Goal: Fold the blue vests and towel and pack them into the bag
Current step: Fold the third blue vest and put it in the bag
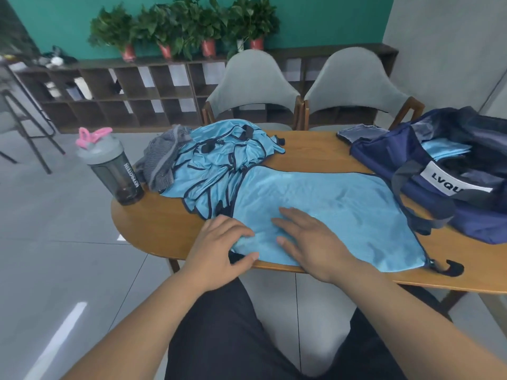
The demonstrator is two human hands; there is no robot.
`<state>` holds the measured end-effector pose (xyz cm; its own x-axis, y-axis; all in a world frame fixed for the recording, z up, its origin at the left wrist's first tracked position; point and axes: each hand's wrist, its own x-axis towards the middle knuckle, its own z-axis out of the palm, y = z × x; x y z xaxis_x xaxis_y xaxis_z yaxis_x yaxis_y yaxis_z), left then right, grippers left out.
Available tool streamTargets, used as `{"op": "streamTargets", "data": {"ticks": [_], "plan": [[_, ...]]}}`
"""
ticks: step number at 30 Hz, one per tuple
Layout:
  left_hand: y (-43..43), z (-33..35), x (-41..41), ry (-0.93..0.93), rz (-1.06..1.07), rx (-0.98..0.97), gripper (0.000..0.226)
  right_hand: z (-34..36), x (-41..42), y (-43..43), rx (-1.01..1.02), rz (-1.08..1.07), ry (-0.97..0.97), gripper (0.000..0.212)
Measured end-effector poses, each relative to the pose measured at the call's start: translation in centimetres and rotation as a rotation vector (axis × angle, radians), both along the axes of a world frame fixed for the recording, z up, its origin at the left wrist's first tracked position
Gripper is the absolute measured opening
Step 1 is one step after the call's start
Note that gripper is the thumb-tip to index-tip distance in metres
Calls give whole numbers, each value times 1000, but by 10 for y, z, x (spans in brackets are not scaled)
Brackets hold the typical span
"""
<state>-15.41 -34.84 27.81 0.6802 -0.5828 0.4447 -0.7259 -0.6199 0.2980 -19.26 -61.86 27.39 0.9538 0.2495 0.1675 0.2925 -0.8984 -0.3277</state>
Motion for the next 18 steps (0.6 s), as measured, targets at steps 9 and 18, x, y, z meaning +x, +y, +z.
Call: {"op": "streamTargets", "data": {"ticks": [9,18], "plan": [[-2,-21,-19,167,157,-169,33,-13,6,13,-129,67,82,76],[7,-15,-22,69,372,-205,23,-16,7,11,-117,58,71,64]]}}
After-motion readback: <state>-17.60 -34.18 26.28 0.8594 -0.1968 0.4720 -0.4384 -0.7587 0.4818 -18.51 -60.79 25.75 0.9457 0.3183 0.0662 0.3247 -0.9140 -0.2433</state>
